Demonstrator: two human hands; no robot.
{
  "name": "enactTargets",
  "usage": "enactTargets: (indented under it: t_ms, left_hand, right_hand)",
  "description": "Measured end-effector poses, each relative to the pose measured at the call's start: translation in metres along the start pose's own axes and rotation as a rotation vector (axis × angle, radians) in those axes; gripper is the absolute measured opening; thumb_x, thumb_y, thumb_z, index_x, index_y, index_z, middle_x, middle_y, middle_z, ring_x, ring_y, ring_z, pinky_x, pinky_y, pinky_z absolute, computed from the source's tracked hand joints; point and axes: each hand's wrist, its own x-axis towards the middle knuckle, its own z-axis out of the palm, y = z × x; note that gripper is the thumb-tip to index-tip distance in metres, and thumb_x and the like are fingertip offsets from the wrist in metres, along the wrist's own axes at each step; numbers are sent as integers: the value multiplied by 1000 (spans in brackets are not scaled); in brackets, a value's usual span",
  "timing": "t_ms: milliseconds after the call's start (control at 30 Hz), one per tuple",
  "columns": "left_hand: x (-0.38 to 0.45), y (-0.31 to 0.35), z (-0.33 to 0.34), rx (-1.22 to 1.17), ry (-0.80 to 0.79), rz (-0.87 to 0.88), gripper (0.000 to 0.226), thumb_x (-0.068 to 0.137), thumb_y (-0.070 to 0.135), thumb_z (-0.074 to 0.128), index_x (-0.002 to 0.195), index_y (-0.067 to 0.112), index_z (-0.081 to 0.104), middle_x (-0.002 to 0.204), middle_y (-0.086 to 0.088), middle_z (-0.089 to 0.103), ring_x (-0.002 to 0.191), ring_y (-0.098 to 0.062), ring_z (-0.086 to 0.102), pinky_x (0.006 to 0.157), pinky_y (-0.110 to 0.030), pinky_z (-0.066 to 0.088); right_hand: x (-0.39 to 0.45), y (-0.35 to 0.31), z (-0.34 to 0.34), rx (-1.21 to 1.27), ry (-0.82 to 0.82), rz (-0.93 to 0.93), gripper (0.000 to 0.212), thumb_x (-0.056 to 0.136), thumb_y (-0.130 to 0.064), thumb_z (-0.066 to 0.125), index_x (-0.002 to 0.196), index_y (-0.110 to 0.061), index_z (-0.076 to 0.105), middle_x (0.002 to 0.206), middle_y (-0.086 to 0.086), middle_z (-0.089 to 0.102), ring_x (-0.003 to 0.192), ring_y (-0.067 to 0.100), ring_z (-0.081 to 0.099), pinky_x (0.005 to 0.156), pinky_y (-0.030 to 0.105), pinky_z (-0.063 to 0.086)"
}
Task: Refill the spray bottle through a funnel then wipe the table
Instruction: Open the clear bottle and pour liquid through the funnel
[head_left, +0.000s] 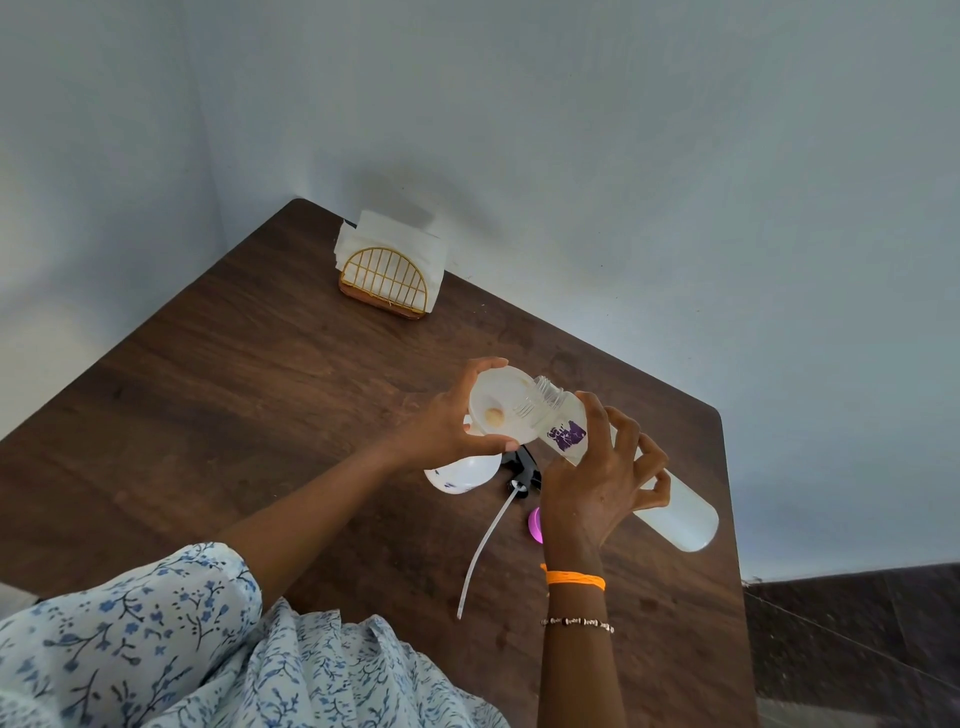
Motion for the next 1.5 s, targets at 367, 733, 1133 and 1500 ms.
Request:
enactTargets:
  t_ms: [367, 733, 1133, 1500]
  left_hand:
    - [-1, 1, 0, 3, -10, -3, 86, 75, 26, 74, 137, 31, 15, 145, 3, 30, 114, -3, 34, 89, -16, 37]
    - [1, -3, 1, 4, -4, 0, 87, 75, 26, 75, 137, 32, 14, 144, 3, 31, 115, -6, 37, 78, -1, 33]
    - [1, -1, 1, -21, -4, 4, 86, 75, 25, 75, 136, 32, 15, 144, 4, 30, 116, -6, 36, 89, -17, 37]
    - [0, -1, 1, -28, -6, -2, 86, 75, 25, 75, 137, 32, 15, 144, 4, 30, 117, -6, 35, 91, -19, 36]
  right_hand:
    - [0, 0, 1, -11, 4, -11, 70, 54, 0, 83, 112, -30, 60, 119, 5, 58, 116, 35, 43, 94, 56, 26]
    - [1, 0, 0, 4, -2, -8, 69, 54, 2, 83, 113, -27, 61, 119, 6, 59, 117, 37, 43, 95, 56, 24]
    - [0, 2, -1, 7, -6, -1, 69, 55, 1, 82, 113, -30, 60, 119, 4, 58, 116, 26, 31, 95, 55, 23]
    - [1, 0, 0, 17, -6, 6, 69, 55, 2, 82, 113, -28, 61, 120, 5, 58, 118, 29, 34, 97, 58, 22]
